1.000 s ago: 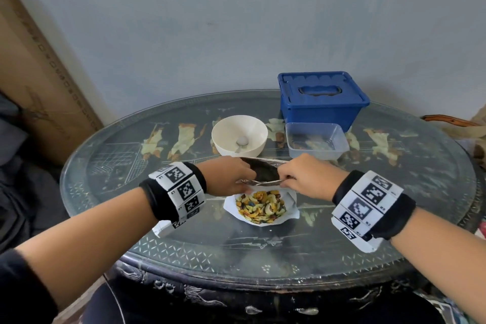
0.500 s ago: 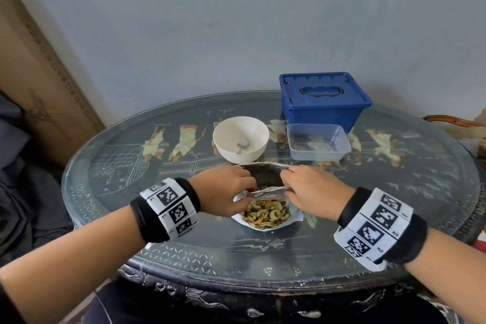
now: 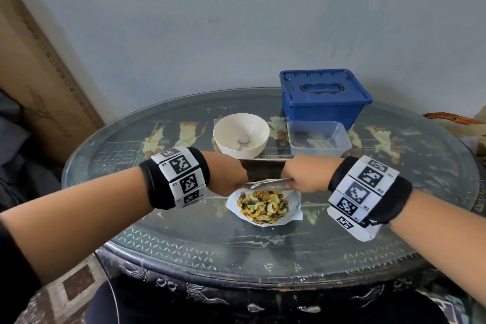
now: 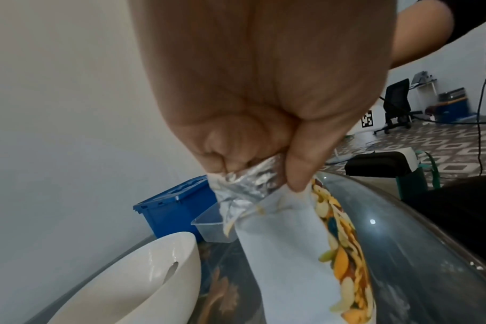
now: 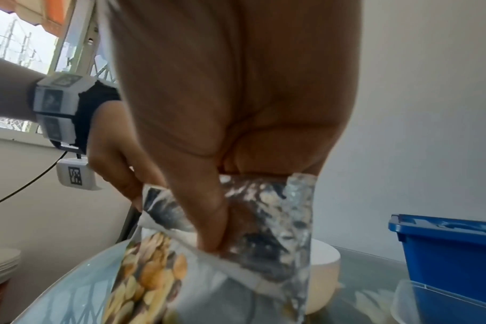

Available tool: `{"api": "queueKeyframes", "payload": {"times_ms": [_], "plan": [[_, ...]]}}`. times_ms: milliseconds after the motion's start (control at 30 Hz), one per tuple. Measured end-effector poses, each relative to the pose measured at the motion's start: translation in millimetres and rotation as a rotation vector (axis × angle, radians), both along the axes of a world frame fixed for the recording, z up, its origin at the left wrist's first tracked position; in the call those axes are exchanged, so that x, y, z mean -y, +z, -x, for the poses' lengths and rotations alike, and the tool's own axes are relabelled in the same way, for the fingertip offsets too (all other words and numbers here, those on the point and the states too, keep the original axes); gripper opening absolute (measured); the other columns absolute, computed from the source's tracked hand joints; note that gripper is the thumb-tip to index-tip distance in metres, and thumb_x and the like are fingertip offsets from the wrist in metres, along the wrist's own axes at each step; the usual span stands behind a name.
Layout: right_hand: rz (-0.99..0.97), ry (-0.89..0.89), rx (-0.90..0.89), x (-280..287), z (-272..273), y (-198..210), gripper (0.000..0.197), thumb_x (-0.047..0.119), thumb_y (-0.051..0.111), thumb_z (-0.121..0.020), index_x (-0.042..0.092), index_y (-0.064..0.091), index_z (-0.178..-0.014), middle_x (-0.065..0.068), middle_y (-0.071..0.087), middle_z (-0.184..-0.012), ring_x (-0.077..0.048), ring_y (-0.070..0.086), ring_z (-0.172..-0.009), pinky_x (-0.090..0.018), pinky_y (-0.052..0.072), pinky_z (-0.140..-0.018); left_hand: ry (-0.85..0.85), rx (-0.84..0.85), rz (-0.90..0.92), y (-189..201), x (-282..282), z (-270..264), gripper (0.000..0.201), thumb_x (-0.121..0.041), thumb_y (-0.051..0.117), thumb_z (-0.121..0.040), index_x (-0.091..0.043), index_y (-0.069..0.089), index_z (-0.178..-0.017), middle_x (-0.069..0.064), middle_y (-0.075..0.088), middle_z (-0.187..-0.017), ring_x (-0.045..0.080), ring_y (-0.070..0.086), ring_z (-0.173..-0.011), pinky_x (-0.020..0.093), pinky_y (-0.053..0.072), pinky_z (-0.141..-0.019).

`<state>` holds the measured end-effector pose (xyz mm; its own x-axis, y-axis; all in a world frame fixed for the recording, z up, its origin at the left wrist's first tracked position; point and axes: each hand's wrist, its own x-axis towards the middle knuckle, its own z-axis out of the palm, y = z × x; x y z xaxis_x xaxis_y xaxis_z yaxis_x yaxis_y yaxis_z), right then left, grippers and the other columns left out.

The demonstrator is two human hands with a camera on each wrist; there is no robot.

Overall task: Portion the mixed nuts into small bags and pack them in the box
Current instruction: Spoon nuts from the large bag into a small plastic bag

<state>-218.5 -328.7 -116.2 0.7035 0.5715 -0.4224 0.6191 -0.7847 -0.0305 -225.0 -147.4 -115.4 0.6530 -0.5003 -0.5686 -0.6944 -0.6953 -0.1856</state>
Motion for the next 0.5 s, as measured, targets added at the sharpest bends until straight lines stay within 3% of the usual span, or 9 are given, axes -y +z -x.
{"api": "queueKeyframes", "payload": {"times_ms": [100,200,300,400,467,500], "plan": [[-0.023,-0.038,0.037,0,0,-4,0.023,0.017,0.05,-0.095,0.002,0.066,-0.101,-0.012,0.057,-0.083,-0.022,0.051,-0.074,-0.024,0.035,-0.066,-0.037,0.045,0.019,-2,-1,-4,0.028,-0.014,0.043,-0.096,-0.008,0.058,-0.119,0.009,0.062,-0.11,0.025,0.058,-0.099,0.027,0.044,-0.084],[-0.092,-0.065,0.085,6,7,-9,0.02,0.019,0.053,-0.093,0.004,0.065,-0.1,-0.014,0.063,-0.094,-0.028,0.06,-0.086,-0.024,0.033,-0.064,-0.063,0.075,0.114,-4,-4,-6,0.031,-0.018,0.04,-0.098,-0.01,0.056,-0.123,0.009,0.062,-0.114,0.025,0.058,-0.103,0.028,0.043,-0.089],[-0.156,-0.042,0.164,11,15,-20,0.016,0.014,0.051,-0.093,0.006,0.062,-0.1,-0.011,0.061,-0.098,-0.028,0.059,-0.093,-0.028,0.036,-0.066,-0.083,0.094,0.201,-10,-9,-4,0.031,-0.021,0.04,-0.099,-0.009,0.059,-0.119,0.011,0.062,-0.111,0.026,0.057,-0.101,0.029,0.043,-0.09],[-0.212,0.032,0.259,13,19,-32,0.014,0.008,0.049,-0.091,0.007,0.062,-0.098,-0.011,0.059,-0.098,-0.029,0.057,-0.093,-0.035,0.043,-0.074,-0.109,0.109,0.359,-15,-18,1,0.024,-0.019,0.046,-0.096,-0.005,0.064,-0.104,0.013,0.064,-0.101,0.03,0.057,-0.096,0.036,0.046,-0.087],[-0.251,0.064,0.294,16,22,-38,0.005,0.001,0.061,-0.081,0.004,0.062,-0.086,-0.013,0.062,-0.086,-0.032,0.06,-0.082,-0.038,0.047,-0.068,-0.213,0.183,0.526,-23,-25,4,0.015,-0.014,0.055,-0.089,-0.004,0.064,-0.083,0.011,0.066,-0.08,0.03,0.06,-0.079,0.036,0.052,-0.074],[-0.283,0.069,0.296,18,23,-38,0.01,-0.002,0.068,-0.074,0.004,0.061,-0.079,-0.013,0.062,-0.079,-0.032,0.061,-0.074,-0.037,0.048,-0.063,-0.262,0.228,0.578,-28,-28,5,0.014,-0.014,0.056,-0.084,-0.007,0.063,-0.075,0.007,0.065,-0.072,0.028,0.06,-0.071,0.033,0.053,-0.067]]}}
